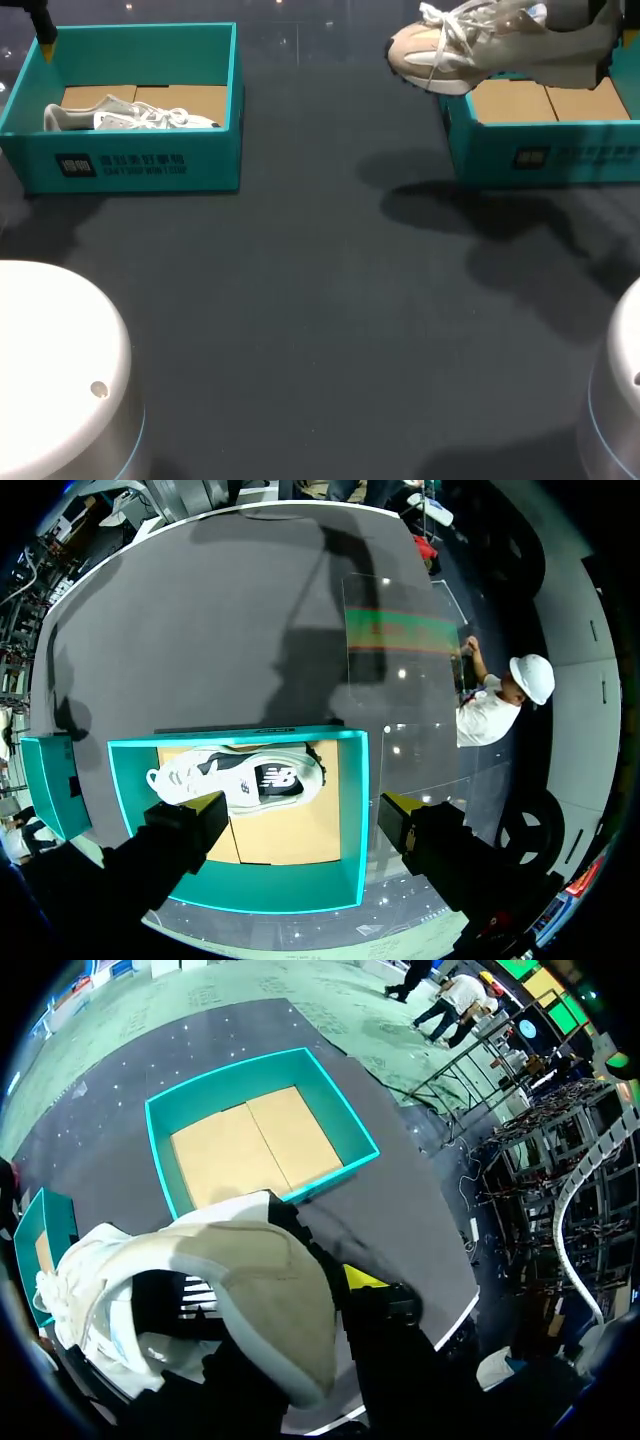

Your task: Take the shoe out of the shoebox, open the shoe tongue, remove and reinsert the insole, then place the shoe into the shoebox

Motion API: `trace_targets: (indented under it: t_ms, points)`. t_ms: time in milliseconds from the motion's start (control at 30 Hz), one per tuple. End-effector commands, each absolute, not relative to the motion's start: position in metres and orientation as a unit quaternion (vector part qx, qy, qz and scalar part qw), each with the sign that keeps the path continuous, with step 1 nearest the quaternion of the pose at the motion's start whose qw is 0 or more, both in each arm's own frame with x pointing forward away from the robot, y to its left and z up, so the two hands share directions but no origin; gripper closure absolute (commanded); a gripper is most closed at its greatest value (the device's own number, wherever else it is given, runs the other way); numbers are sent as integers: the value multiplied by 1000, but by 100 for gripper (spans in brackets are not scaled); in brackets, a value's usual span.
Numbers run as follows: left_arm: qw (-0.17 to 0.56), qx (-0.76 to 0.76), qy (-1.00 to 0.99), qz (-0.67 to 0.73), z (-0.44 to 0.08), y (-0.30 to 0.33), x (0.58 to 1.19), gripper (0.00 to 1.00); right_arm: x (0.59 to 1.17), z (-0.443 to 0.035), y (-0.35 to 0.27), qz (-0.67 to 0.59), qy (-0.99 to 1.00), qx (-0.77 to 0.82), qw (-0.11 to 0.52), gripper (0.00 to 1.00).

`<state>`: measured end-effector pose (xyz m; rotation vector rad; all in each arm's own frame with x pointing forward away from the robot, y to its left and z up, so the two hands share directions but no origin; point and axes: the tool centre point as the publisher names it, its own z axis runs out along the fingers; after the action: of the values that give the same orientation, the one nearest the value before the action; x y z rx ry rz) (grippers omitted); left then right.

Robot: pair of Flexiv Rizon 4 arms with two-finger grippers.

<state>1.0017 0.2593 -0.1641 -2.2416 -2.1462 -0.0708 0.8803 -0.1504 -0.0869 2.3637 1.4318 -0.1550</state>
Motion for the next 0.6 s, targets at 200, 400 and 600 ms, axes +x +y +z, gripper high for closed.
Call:
trace_targets:
  t_ms: [200, 400, 600]
  points:
    - [19, -722, -691, -23, -164, 260, 1001, 0, 838, -101, -123, -65, 529, 823, 200, 100]
    - [19, -722, -691, -23, -164, 260, 1001, 0, 784, -120, -94, -66, 541, 816, 194, 100]
    - [19, -722, -691, -23, -164, 260, 1001, 0, 760, -131, -74, -64, 575, 798, 166, 100]
